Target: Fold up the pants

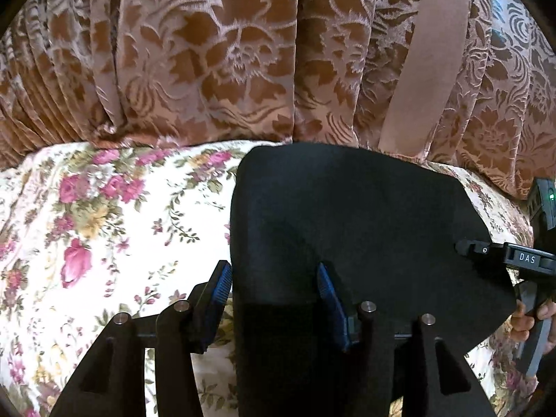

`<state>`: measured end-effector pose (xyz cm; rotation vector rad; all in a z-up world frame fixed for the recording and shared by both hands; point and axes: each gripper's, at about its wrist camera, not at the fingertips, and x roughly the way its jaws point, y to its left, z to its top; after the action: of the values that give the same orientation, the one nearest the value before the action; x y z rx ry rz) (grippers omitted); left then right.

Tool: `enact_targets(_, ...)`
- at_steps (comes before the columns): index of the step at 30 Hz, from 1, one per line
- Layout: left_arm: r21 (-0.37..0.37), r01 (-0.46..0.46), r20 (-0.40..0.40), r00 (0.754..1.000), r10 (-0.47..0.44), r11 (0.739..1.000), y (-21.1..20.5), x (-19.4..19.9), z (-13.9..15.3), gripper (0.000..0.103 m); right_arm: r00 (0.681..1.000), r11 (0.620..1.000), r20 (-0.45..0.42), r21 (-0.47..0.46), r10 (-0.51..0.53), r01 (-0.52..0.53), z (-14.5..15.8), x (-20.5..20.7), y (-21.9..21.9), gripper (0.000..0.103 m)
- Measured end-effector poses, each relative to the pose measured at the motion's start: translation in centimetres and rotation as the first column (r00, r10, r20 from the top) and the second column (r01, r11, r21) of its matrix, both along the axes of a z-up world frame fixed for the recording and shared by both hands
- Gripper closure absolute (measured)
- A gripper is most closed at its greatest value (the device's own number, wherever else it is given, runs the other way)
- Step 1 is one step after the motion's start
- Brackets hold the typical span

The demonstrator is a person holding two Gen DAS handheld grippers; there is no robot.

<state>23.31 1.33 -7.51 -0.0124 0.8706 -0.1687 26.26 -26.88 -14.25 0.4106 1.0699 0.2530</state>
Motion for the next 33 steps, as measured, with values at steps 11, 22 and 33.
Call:
enact_targets(11, -0.008, -0.019, 0.051, 0.999, 0.019, 1.0, 0.1, -3.0, 2.6, 0.05, 0.993, 0.981, 0.113, -0.183, -0.046, 0.066, 4.8, -2.9, 0.6, 0.032)
enact_targets(22, 0.044, -0.048, -0.01, 0.999, 0.048, 0.998, -0.9, -5.2, 0.7, 0.05, 0.992, 0.959, 0.122, -0.282, 0.013, 0.022, 6.0, -8.4, 3.0, 0.035)
enact_targets(33, -0.005, -0.078, 0.069, 0.995, 0.078, 0.997, -1.3, -8.9, 4.0, 0.05, 0.991, 0.948, 0.129, -0.309, -0.036, 0.075, 5.7, -9.2, 3.6, 0.036)
